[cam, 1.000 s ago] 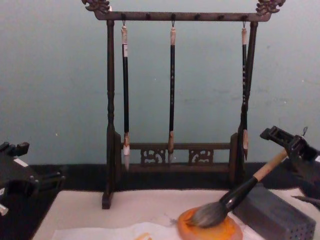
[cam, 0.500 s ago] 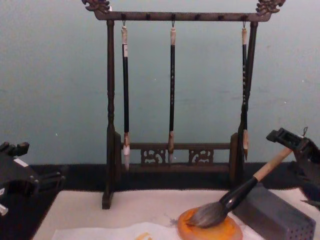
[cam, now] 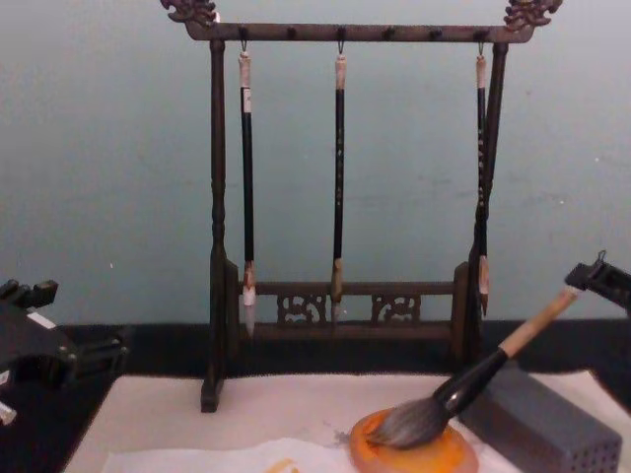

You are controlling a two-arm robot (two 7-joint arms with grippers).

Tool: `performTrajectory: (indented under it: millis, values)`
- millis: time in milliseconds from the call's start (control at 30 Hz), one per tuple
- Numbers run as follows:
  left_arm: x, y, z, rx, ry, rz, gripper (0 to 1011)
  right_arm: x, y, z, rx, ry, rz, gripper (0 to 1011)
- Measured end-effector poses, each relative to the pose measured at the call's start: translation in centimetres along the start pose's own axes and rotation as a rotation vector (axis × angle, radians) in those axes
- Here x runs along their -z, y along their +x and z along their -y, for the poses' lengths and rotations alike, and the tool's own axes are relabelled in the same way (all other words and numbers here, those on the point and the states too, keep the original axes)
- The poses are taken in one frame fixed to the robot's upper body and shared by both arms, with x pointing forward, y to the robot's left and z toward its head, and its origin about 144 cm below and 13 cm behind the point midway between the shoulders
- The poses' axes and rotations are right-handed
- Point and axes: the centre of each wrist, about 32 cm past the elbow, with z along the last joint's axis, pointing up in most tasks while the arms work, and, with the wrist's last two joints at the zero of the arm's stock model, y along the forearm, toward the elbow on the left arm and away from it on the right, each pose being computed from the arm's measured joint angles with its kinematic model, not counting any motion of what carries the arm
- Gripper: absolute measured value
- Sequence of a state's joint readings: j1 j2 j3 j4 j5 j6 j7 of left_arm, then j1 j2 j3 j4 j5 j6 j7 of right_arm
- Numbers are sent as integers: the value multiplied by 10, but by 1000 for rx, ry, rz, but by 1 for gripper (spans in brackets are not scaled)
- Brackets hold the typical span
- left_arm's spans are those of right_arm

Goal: Pick up the brush from the inkstone, write on the paper, then place the brush back to its original position.

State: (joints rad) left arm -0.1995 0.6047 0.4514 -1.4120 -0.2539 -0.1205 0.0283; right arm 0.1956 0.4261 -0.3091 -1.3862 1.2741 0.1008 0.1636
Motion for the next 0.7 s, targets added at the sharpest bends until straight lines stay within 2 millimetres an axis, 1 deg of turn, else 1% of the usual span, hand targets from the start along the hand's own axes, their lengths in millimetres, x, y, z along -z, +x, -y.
performTrajectory:
  millis: [100, 133, 200, 300, 400, 433, 467, 533, 633, 700]
  values:
    - [0, 0, 0, 0, 0, 0, 1001, 4, -9, 11, 1, 23, 79, 1000]
    - [0, 0, 0, 0, 0, 0, 1001, 4, -9, 11, 1, 23, 79, 1000]
    - [0, 0, 0, 0, 0, 0, 1001, 7, -15, 14, 1, 42, 158, 1000]
    - [0, 0, 0, 0, 0, 0, 1001, 11, -22, 17, 11, 77, 287, 1000]
    - [0, 0, 0, 0, 0, 0, 1001, 20, -28, 16, 35, 123, 487, 1000]
    - [0, 0, 0, 0, 0, 0, 1001, 20, -28, 16, 35, 123, 487, 1000]
    - [0, 0, 0, 0, 0, 0, 1001, 23, -29, 15, 41, 136, 553, 1000]
    - [0, 0, 0, 0, 0, 0, 1001, 26, -30, 14, 50, 146, 608, 1000]
    - [0, 0, 0, 0, 0, 0, 1001, 35, -27, 10, 72, 158, 756, 1000]
    - [0, 0, 0, 0, 0, 0, 1001, 38, -25, 8, 79, 160, 808, 1000]
